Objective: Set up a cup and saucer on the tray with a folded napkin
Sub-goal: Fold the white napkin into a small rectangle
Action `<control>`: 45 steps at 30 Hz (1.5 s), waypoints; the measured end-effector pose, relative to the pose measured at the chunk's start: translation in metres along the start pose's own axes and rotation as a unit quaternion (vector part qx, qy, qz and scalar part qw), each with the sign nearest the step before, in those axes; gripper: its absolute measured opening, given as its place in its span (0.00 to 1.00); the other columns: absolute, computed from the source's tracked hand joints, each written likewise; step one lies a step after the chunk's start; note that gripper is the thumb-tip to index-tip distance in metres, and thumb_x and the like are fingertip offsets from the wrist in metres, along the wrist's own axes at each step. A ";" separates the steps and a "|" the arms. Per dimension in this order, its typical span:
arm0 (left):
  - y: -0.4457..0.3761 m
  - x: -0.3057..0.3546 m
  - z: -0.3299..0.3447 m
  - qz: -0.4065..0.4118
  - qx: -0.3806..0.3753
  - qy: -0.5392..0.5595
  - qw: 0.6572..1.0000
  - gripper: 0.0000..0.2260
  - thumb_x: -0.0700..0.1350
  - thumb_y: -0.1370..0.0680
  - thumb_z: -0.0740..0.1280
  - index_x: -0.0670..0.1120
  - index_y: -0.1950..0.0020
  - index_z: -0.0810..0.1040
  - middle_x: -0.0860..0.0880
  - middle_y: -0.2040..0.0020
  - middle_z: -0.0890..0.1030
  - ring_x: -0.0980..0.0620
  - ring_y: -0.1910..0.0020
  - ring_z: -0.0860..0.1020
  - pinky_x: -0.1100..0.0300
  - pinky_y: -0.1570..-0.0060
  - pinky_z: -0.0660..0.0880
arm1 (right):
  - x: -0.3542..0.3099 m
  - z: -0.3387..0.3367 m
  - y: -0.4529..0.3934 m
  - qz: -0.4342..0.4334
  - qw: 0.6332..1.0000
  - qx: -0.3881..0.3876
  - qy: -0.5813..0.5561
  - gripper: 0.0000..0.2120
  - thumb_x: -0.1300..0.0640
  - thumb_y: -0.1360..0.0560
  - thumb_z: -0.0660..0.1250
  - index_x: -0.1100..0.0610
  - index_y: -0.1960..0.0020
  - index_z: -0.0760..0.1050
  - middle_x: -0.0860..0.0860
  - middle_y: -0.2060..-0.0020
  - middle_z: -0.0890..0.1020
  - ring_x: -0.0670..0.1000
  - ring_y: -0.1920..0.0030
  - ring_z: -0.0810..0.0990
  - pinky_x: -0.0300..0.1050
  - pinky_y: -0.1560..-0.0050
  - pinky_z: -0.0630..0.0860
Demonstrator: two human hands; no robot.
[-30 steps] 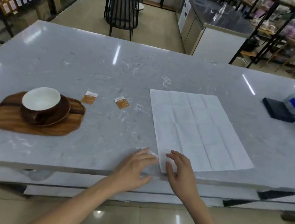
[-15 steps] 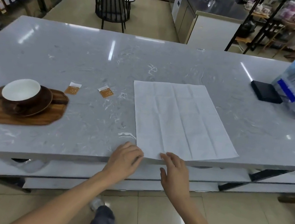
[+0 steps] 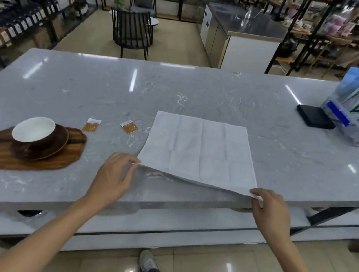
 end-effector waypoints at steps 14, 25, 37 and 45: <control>-0.042 -0.008 -0.039 -0.035 0.092 0.157 0.983 0.05 0.51 0.21 0.67 0.53 0.48 0.81 0.61 0.50 0.84 0.63 0.51 0.81 0.77 0.49 0.72 | 0.008 -0.075 -0.039 0.031 0.930 0.015 -0.366 0.06 0.47 0.29 0.76 0.47 0.54 0.86 0.54 0.59 0.86 0.56 0.58 0.83 0.37 0.64 0.78; -0.124 -0.021 -0.023 -0.076 0.080 0.166 0.980 0.10 0.46 0.19 0.69 0.63 0.52 0.79 0.67 0.53 0.83 0.70 0.54 0.80 0.78 0.57 0.73 | 0.011 -0.062 -0.107 0.056 0.907 0.006 -0.418 0.09 0.46 0.26 0.75 0.49 0.48 0.86 0.49 0.54 0.88 0.48 0.51 0.86 0.37 0.50 0.83; -0.247 -0.077 0.066 -0.111 -0.010 0.108 0.988 0.05 0.47 0.18 0.66 0.49 0.48 0.81 0.55 0.55 0.83 0.61 0.55 0.81 0.64 0.55 0.77 | 0.030 0.008 -0.217 0.137 0.894 -0.020 -0.426 0.03 0.50 0.24 0.75 0.49 0.52 0.85 0.51 0.58 0.88 0.46 0.56 0.86 0.46 0.54 0.85; -0.283 -0.126 0.126 -0.133 -0.136 -0.034 0.981 0.04 0.41 0.21 0.69 0.43 0.50 0.84 0.45 0.57 0.86 0.45 0.56 0.83 0.59 0.56 0.73 | 0.050 0.088 -0.276 0.116 0.957 -0.094 -0.248 0.02 0.52 0.23 0.73 0.46 0.55 0.83 0.42 0.68 0.85 0.42 0.63 0.83 0.41 0.58 0.77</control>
Point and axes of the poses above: each hand's wrist, its own y-axis away from the middle knuckle, its own z-axis out of the palm, x = y × z, the point moved 4 cm from there along -y, towards the middle knuckle
